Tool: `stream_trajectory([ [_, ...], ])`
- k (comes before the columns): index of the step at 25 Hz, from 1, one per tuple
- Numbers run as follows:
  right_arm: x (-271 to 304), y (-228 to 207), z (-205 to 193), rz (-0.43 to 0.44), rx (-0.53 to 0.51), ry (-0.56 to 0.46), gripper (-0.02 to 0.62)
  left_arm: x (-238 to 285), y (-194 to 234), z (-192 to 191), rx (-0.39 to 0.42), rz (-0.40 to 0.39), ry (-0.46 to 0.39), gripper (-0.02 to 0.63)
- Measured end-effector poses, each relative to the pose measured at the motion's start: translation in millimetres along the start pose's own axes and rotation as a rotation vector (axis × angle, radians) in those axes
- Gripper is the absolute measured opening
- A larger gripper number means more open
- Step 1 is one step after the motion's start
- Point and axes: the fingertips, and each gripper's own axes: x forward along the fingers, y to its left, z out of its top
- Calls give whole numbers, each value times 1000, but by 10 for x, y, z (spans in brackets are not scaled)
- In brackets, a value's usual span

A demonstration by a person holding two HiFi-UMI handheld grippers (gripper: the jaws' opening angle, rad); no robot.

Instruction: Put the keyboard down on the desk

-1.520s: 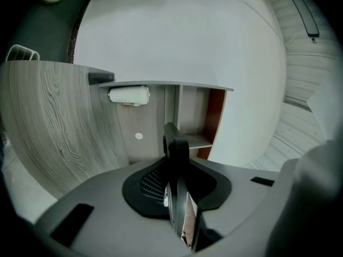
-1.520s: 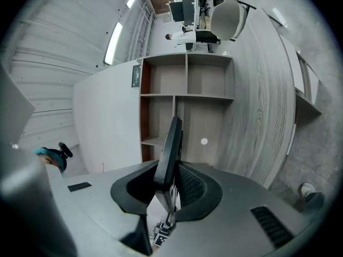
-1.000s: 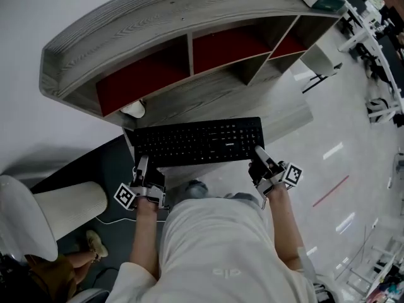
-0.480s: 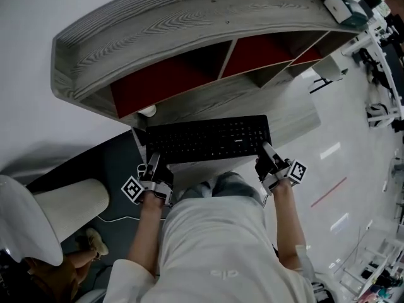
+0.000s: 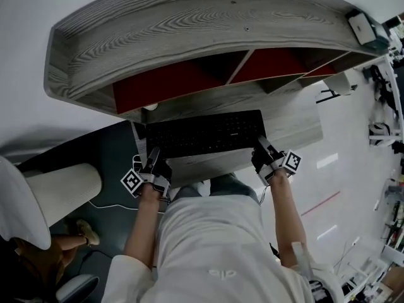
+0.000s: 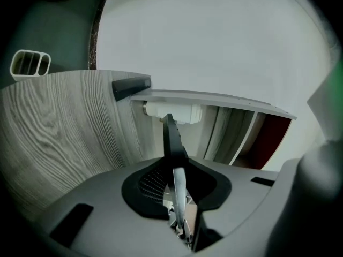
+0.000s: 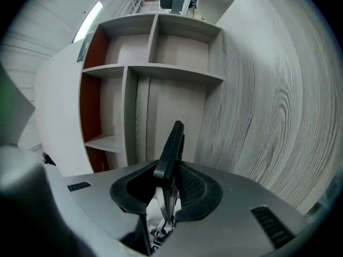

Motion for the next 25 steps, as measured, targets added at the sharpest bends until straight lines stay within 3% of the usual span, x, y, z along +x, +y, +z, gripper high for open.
stream_trajectory([
  [14,481,-726,278,-120,76,184,109,103,629,-11,-11,126,-161,86],
  [25,703,-1079,303,-183,115,239,109,159,846,95,-9,181,-234,89],
])
